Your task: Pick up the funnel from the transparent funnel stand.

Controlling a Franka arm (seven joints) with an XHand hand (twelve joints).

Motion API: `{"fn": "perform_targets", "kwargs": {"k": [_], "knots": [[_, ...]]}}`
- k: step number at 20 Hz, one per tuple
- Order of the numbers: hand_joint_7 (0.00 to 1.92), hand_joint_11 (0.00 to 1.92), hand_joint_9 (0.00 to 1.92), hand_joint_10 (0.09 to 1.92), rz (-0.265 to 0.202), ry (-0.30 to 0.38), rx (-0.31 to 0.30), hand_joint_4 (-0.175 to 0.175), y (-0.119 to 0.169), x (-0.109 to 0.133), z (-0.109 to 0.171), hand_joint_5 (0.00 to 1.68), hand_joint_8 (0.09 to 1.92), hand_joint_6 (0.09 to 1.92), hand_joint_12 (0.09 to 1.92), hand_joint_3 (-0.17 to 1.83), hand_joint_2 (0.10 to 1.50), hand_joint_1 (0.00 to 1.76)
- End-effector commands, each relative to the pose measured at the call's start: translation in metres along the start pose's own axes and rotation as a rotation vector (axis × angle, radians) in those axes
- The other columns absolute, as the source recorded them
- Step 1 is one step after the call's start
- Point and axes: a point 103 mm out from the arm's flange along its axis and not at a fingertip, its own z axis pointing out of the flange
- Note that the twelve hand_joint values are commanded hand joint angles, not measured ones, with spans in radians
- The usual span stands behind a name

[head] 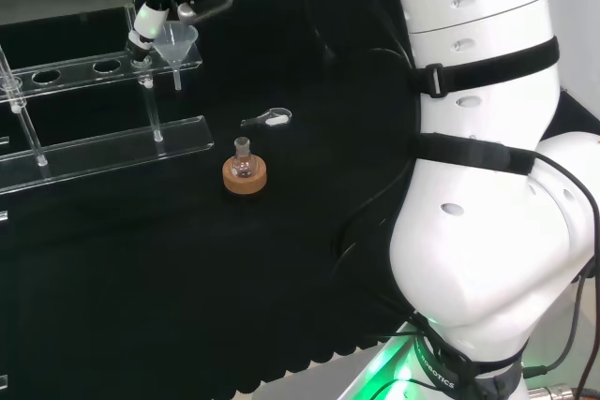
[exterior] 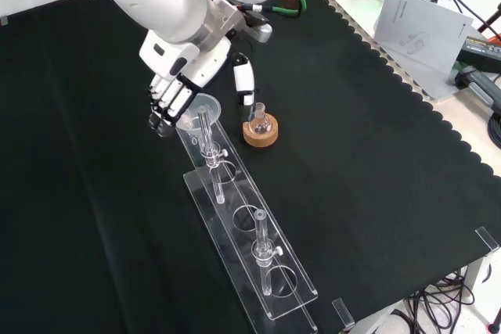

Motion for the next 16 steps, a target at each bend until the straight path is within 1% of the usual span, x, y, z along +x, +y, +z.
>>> {"fn": "perform_targets", "kwargs": {"k": [1,2,4,6,7,8,9,12,14,15,16], "knots": [[0.00,0.21,0.00,0.86,0.014,0.001,0.010,-0.027,0.001,-0.026,0.018,0.02,0.22,0.09,1.52,0.16,0.77,0.52],[0.00,0.22,0.00,0.86,0.006,-0.008,0.012,-0.027,0.000,-0.026,0.018,0.02,0.22,0.09,1.52,0.16,0.77,0.52],[0.00,0.22,0.00,0.86,0.011,-0.001,0.014,-0.028,0.000,-0.028,0.017,0.02,0.22,0.09,1.52,0.16,0.77,0.53],[0.00,0.22,0.00,0.86,0.015,0.009,0.014,-0.028,-0.001,-0.034,0.019,0.02,0.22,0.09,1.52,0.16,0.77,0.53],[0.00,0.22,0.00,0.86,0.035,-0.013,0.020,-0.028,0.001,-0.004,0.012,0.02,0.23,0.09,1.51,0.16,0.77,0.53],[0.00,0.22,0.00,0.86,0.035,-0.018,0.018,-0.028,0.001,0.005,0.010,0.02,0.23,0.09,1.51,0.16,0.77,0.53],[0.00,0.22,0.00,0.87,0.029,-0.009,0.018,-0.028,0.001,0.007,0.010,0.02,0.23,0.09,1.51,0.16,0.77,0.53],[0.00,0.22,0.00,0.87,0.030,-0.014,0.014,-0.028,0.001,0.011,0.009,0.02,0.23,0.09,1.51,0.17,0.77,0.53],[0.00,0.22,0.00,0.87,0.025,0.000,0.002,-0.028,0.000,0.002,0.011,0.03,0.23,0.09,1.51,0.17,0.77,0.53],[0.00,0.22,0.00,0.87,0.023,0.007,-0.001,-0.029,-0.001,-0.007,0.013,0.03,0.23,0.09,1.51,0.17,0.77,0.53],[0.00,0.22,0.00,0.87,0.039,-0.009,0.004,-0.029,-0.001,0.004,0.011,0.03,0.23,0.09,1.51,0.17,0.77,0.53]]}}
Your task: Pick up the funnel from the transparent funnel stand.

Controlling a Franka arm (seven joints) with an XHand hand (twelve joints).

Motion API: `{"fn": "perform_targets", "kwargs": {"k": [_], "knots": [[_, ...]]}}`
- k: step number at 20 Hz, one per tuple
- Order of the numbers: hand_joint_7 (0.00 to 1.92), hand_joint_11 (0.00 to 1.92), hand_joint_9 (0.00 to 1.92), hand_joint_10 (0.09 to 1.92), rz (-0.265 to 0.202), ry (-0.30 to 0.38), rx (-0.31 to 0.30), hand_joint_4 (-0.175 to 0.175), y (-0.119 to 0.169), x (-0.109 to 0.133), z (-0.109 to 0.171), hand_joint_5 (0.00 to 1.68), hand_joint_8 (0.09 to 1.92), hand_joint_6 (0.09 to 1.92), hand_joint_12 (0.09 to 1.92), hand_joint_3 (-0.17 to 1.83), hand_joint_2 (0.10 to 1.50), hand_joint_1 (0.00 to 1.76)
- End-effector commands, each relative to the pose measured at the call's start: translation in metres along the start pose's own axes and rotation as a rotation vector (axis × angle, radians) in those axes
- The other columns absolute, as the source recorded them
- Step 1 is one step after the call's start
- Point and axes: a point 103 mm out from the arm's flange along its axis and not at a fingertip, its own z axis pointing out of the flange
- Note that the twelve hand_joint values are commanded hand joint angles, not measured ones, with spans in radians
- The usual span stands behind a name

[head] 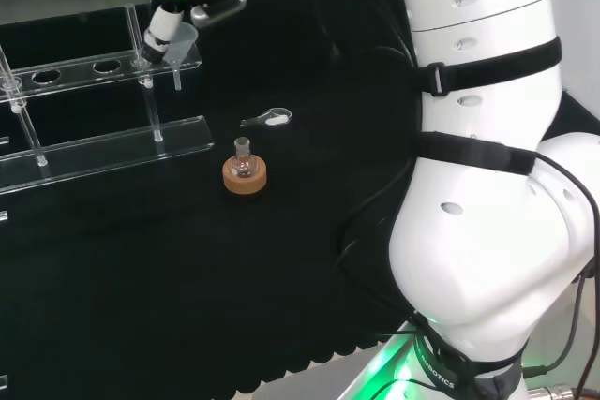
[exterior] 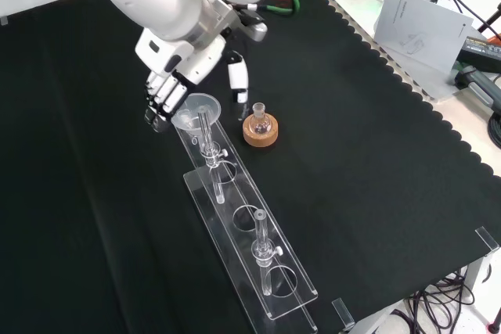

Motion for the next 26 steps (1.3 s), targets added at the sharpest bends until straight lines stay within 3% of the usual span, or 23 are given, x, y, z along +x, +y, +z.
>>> {"fn": "perform_targets", "kwargs": {"k": [1,8,10,12,16,19,23,24,26], "knots": [[0.00,0.22,0.00,0.87,0.015,-0.007,-0.004,-0.029,-0.002,0.017,-0.001,0.03,0.24,0.09,1.51,0.17,0.77,0.53],[0.00,0.23,0.00,0.87,0.024,-0.027,-0.008,-0.029,-0.003,0.017,-0.001,0.03,0.24,0.09,1.51,0.17,0.78,0.53],[0.00,0.23,0.00,0.87,0.010,0.008,-0.022,-0.029,-0.004,0.006,0.001,0.03,0.24,0.09,1.51,0.17,0.78,0.53],[0.00,0.23,0.00,0.87,0.018,-0.009,-0.025,-0.029,-0.004,0.017,-0.002,0.03,0.24,0.09,1.51,0.17,0.78,0.53],[0.00,0.23,0.00,0.86,0.020,0.000,-0.019,-0.029,-0.005,0.016,-0.002,0.03,0.23,0.09,1.51,0.17,0.77,0.53],[0.00,0.22,0.00,0.86,0.003,0.014,-0.014,-0.029,-0.004,-0.004,0.005,0.03,0.22,0.09,1.51,0.17,0.78,0.53],[0.00,0.22,0.00,0.85,0.017,0.020,-0.007,-0.031,-0.003,-0.034,0.018,0.03,0.22,0.09,1.51,0.17,0.78,0.53],[0.00,0.22,0.00,0.85,0.031,-0.005,-0.004,-0.031,-0.002,-0.007,0.011,0.03,0.22,0.09,1.51,0.17,0.78,0.53],[0.00,0.22,0.00,0.85,0.028,-0.003,-0.002,-0.031,-0.002,-0.001,0.009,0.04,0.22,0.09,1.51,0.17,0.78,0.53]]}}
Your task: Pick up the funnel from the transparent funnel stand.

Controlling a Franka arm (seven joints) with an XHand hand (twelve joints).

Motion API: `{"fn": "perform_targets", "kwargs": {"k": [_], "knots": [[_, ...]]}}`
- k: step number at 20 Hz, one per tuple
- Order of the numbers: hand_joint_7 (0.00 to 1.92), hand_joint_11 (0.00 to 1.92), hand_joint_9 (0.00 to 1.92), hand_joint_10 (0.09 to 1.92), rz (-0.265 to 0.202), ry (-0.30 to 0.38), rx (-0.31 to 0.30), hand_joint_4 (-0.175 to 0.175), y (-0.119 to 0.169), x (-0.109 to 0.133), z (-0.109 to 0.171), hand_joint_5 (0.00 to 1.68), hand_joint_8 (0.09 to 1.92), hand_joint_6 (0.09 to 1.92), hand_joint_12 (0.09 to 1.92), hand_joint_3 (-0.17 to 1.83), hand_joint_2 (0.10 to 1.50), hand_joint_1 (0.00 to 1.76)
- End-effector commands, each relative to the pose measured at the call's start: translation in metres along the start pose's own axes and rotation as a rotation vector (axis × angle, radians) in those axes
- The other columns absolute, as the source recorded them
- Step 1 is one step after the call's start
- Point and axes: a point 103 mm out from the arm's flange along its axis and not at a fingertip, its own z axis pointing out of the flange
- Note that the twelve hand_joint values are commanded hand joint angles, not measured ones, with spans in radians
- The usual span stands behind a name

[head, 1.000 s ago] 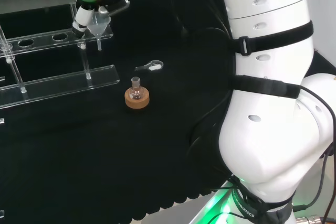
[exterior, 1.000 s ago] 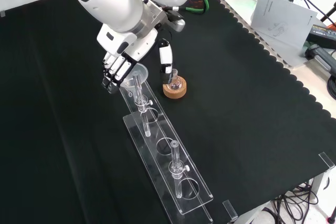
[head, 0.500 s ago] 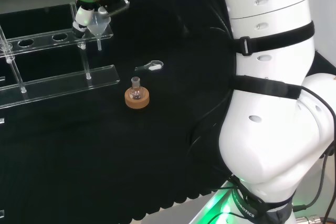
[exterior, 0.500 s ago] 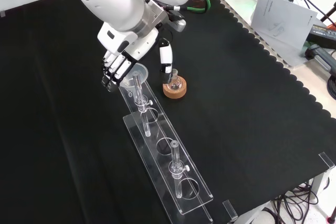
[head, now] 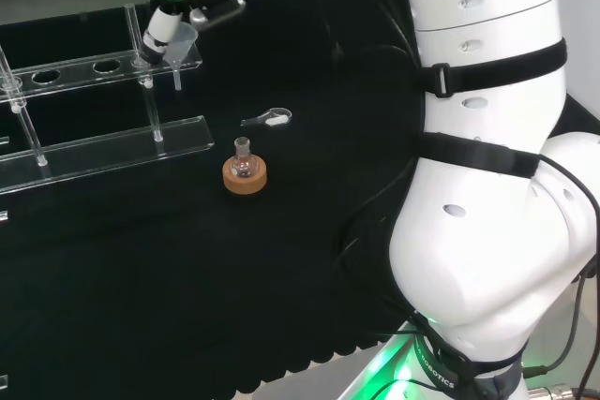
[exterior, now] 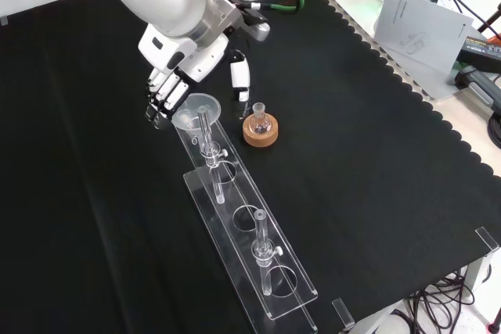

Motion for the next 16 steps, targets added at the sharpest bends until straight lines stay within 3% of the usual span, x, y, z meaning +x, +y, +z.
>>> {"fn": "perform_targets", "kwargs": {"k": [1,11,16], "knots": [[0.00,0.22,0.00,0.85,0.032,-0.032,0.016,-0.031,0.002,0.012,0.000,0.04,0.22,0.09,1.51,0.17,0.78,0.53],[0.00,0.22,0.00,0.85,0.102,-0.107,0.000,-0.033,-0.007,0.002,-0.012,0.04,0.22,0.09,1.51,0.17,0.78,0.53],[0.00,0.22,0.00,0.86,0.111,-0.128,0.016,-0.033,-0.007,0.008,-0.015,0.04,0.22,0.09,1.51,0.17,0.78,0.53]]}}
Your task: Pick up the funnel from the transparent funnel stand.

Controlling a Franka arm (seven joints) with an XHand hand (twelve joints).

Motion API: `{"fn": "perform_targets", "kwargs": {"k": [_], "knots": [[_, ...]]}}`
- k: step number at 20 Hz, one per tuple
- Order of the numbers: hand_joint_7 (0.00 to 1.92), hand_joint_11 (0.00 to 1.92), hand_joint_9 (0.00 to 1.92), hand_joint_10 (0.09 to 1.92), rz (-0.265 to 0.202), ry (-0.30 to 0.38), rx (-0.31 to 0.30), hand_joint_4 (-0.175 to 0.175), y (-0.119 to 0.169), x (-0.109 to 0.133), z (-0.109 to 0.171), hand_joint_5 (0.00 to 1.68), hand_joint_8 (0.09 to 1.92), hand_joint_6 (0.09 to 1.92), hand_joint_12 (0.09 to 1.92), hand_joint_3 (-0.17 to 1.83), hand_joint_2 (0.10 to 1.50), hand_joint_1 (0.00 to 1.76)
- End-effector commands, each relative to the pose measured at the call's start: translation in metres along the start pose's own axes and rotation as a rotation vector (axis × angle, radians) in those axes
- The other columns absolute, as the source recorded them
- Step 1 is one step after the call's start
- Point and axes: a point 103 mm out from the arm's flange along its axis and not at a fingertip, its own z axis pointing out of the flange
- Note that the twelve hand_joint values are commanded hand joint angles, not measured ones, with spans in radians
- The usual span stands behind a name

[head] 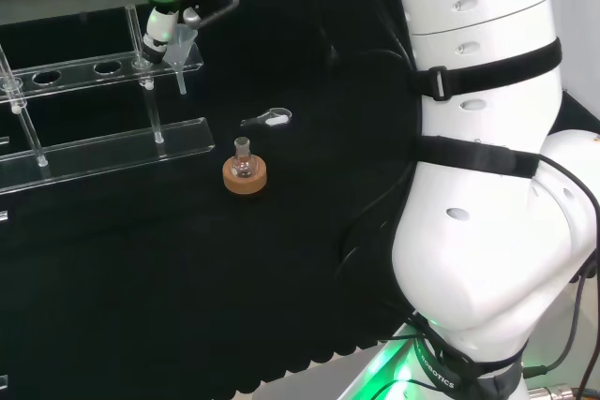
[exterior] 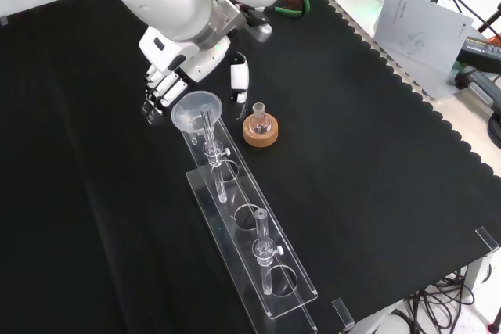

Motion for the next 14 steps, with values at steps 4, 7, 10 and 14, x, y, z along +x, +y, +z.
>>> {"fn": "perform_targets", "kwargs": {"k": [4,7,10,14], "knots": [[0.00,0.22,0.01,0.87,0.022,-0.045,0.022,-0.033,-0.002,0.002,-0.002,0.04,0.23,0.09,1.51,0.17,0.78,0.53],[0.00,0.22,0.02,0.87,0.023,-0.041,0.027,-0.033,-0.001,0.002,-0.002,0.04,0.24,0.09,1.51,0.17,0.78,0.53],[0.00,0.22,0.04,0.88,0.024,-0.038,0.040,-0.034,0.001,0.003,-0.001,0.05,0.26,0.09,1.51,0.17,0.78,0.53],[0.00,0.23,0.08,0.87,0.023,-0.033,0.063,-0.036,0.009,0.004,0.006,0.07,0.35,0.09,1.51,0.17,0.78,0.52]]}}
